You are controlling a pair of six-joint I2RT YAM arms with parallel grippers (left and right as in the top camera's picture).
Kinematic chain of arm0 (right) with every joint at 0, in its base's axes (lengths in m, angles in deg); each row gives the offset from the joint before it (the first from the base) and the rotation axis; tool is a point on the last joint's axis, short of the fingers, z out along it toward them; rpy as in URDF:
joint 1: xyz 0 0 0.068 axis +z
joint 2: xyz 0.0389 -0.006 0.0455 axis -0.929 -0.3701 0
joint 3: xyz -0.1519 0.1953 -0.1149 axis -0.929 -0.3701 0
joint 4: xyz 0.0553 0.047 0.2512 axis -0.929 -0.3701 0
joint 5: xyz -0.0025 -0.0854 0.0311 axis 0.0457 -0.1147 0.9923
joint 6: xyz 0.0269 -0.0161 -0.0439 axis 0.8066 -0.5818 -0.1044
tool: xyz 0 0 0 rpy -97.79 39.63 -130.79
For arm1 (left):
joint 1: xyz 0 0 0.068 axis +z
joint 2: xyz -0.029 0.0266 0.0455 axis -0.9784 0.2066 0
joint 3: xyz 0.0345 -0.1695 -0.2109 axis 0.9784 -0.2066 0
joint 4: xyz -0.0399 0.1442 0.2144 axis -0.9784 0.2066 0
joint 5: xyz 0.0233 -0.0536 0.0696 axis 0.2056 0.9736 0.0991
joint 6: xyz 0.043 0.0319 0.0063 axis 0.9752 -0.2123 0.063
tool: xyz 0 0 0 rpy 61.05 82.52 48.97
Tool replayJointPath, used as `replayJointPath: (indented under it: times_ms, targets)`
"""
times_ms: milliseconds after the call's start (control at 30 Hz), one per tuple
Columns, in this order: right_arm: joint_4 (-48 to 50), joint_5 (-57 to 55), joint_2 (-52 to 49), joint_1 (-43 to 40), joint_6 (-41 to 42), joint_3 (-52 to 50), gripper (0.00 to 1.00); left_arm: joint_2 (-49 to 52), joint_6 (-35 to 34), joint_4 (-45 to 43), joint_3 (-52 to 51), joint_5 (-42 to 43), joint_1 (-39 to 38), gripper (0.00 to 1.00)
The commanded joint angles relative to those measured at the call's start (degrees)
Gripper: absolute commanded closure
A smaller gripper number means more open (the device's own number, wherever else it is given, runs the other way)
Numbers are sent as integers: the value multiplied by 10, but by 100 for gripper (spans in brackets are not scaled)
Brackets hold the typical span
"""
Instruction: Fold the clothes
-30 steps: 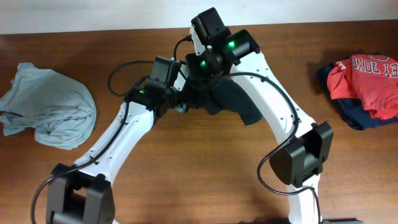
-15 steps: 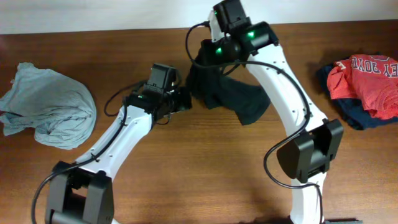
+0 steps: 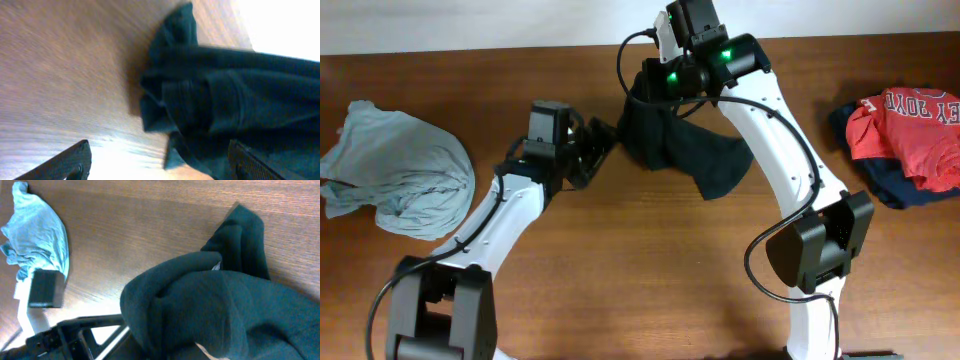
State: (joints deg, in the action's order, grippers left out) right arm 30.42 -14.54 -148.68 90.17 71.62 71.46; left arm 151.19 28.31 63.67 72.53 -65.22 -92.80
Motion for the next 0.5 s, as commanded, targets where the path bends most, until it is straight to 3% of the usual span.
replayJointPath:
  times_ms: [0, 467]
  targets:
    - [8, 12, 0, 3, 13, 1, 96, -4, -122, -28, -19, 41, -12, 13]
    - [21, 13, 0, 11, 24, 1, 96, -2, -255, -90, -20, -3, -24, 13]
